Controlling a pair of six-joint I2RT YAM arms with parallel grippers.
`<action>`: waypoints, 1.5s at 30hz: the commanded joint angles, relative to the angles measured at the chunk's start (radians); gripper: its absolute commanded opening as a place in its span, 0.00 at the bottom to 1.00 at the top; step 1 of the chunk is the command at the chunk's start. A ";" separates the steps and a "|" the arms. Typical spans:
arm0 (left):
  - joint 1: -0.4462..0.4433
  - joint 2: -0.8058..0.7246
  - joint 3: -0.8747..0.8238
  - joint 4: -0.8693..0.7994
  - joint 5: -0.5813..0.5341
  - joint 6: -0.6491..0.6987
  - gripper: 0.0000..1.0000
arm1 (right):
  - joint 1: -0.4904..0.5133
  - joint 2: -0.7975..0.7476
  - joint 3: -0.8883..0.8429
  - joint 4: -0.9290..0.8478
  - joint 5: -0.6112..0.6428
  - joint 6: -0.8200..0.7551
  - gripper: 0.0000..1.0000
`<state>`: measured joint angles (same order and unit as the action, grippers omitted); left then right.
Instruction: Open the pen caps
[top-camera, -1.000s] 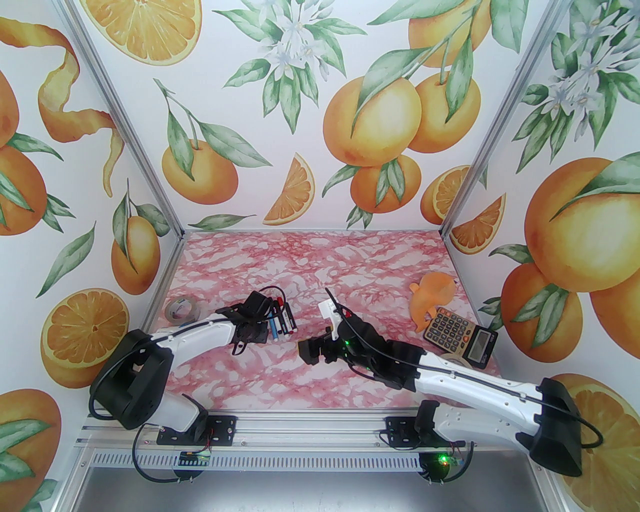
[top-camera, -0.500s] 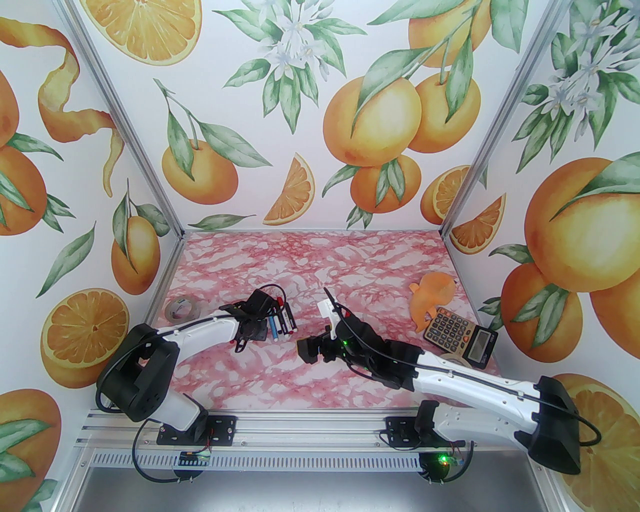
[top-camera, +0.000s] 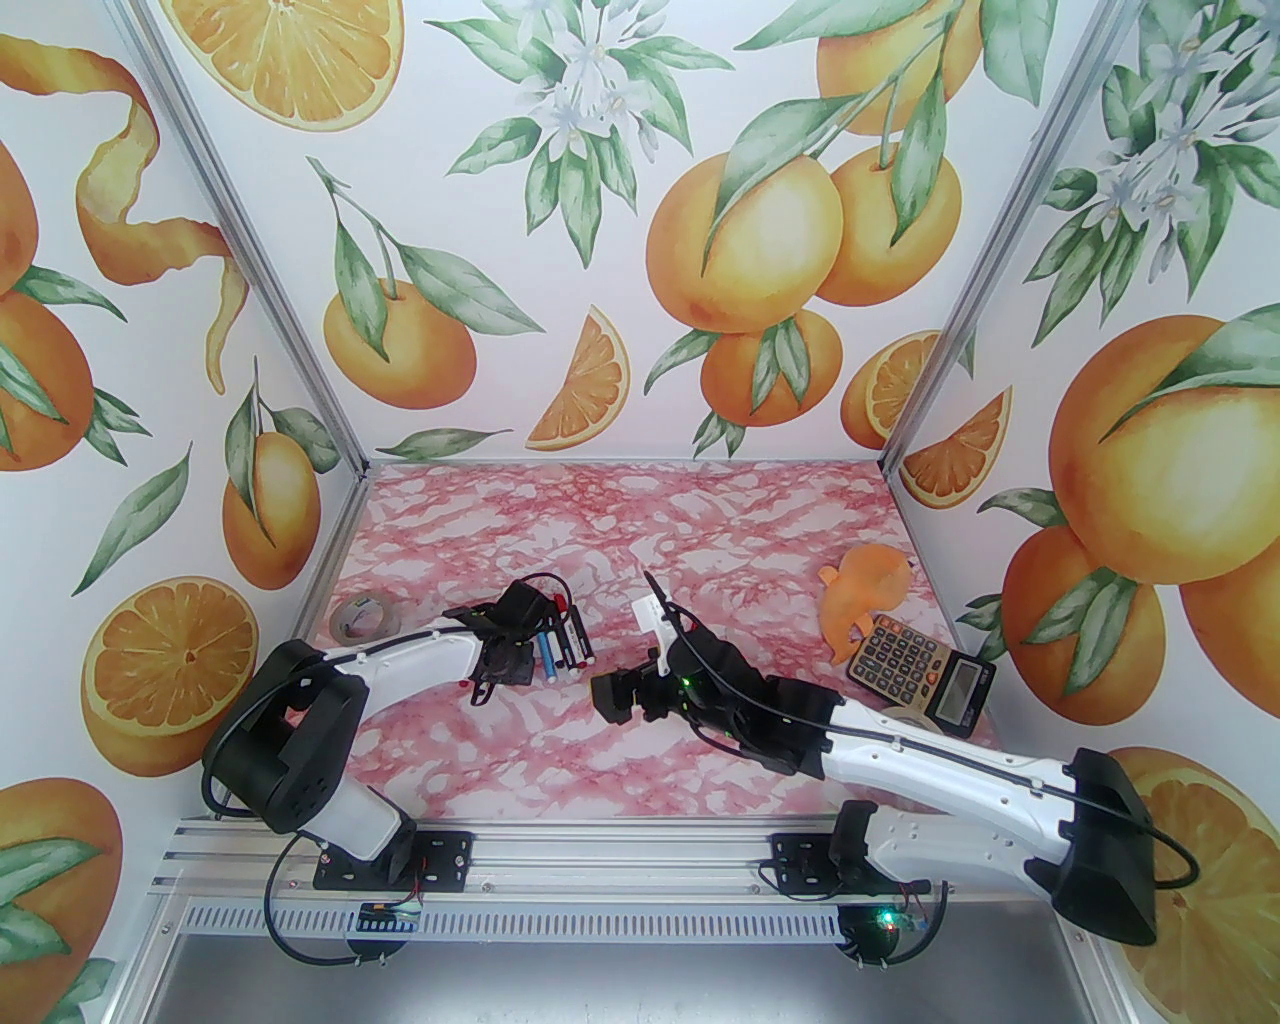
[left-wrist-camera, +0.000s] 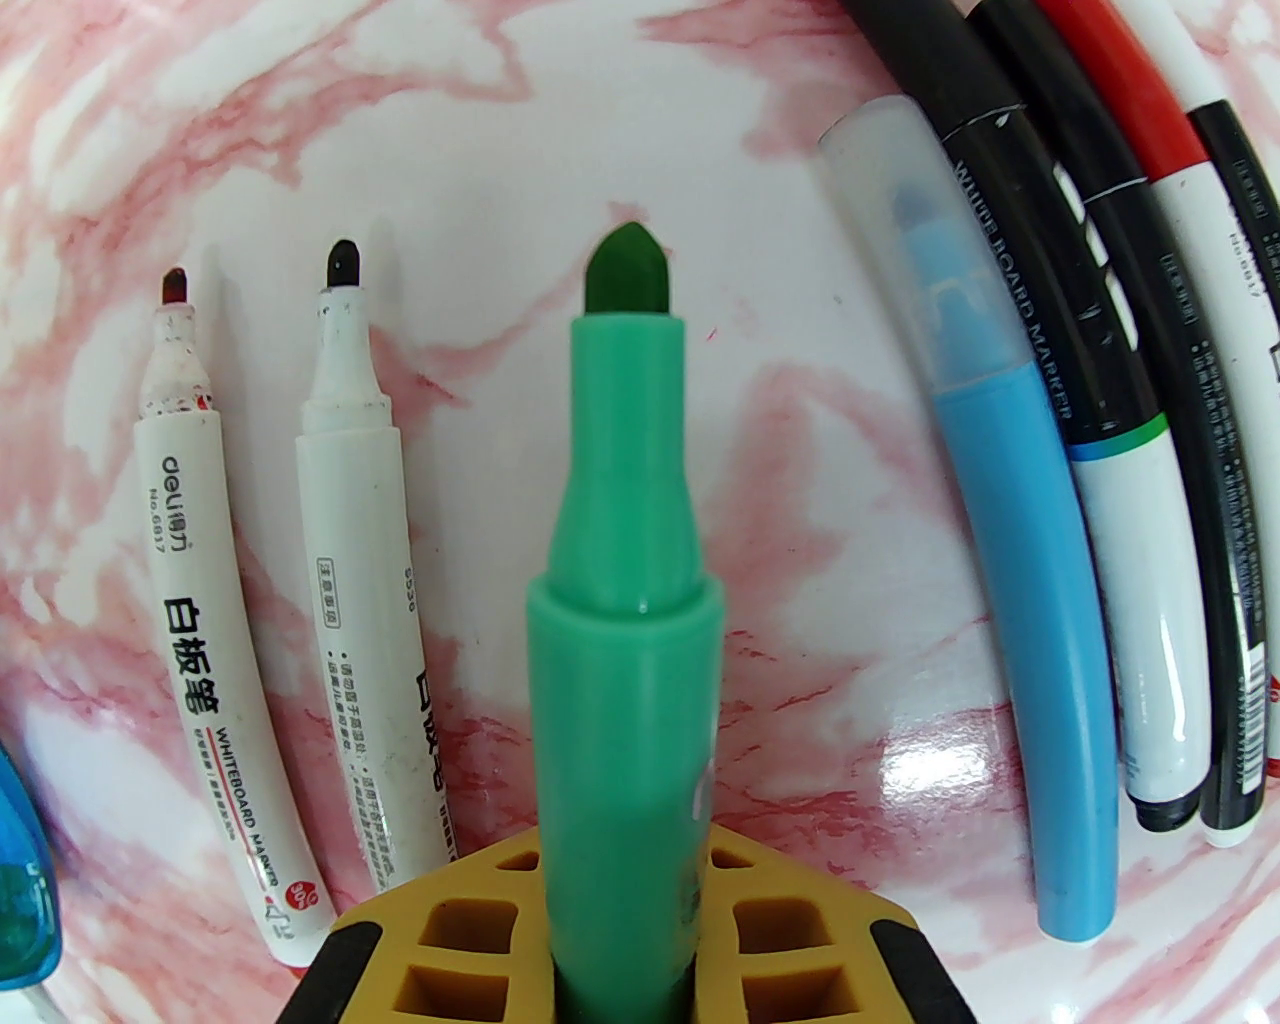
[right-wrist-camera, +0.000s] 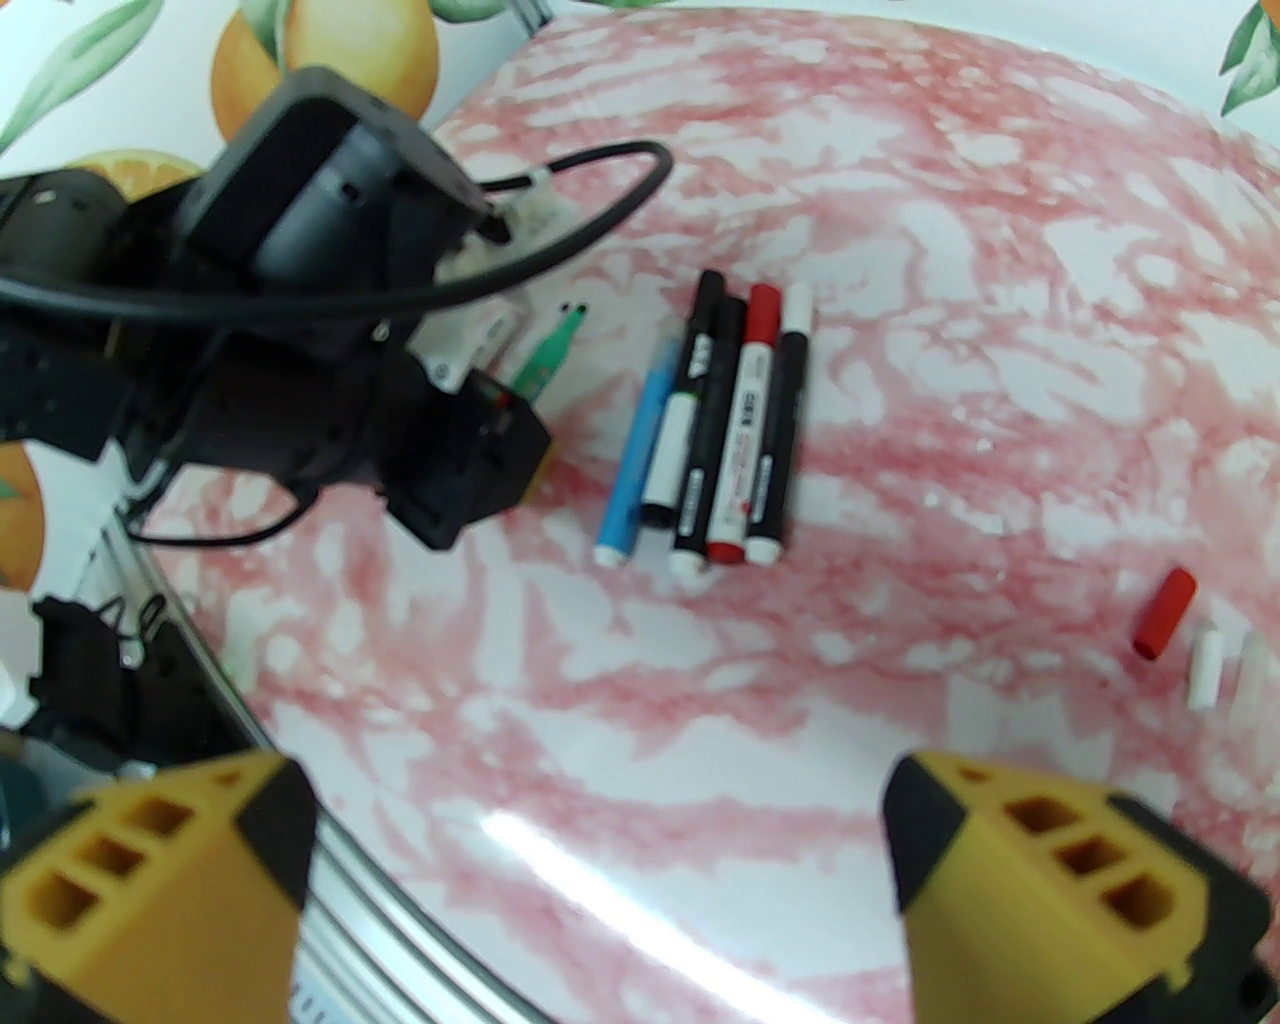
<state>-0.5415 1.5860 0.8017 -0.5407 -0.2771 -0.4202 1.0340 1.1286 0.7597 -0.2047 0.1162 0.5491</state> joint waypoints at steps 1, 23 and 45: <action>0.006 0.014 0.025 -0.014 -0.004 -0.012 0.19 | 0.008 0.007 0.021 0.016 0.021 -0.008 1.00; 0.002 -0.114 0.047 -0.045 0.054 -0.051 0.31 | 0.008 -0.013 0.004 0.013 0.036 0.002 1.00; -0.013 0.000 0.082 0.122 0.258 -0.169 0.36 | 0.009 -0.055 -0.002 -0.022 0.061 -0.005 1.00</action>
<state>-0.5510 1.5528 0.8547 -0.4721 -0.0448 -0.5747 1.0340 1.0969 0.7593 -0.2127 0.1406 0.5495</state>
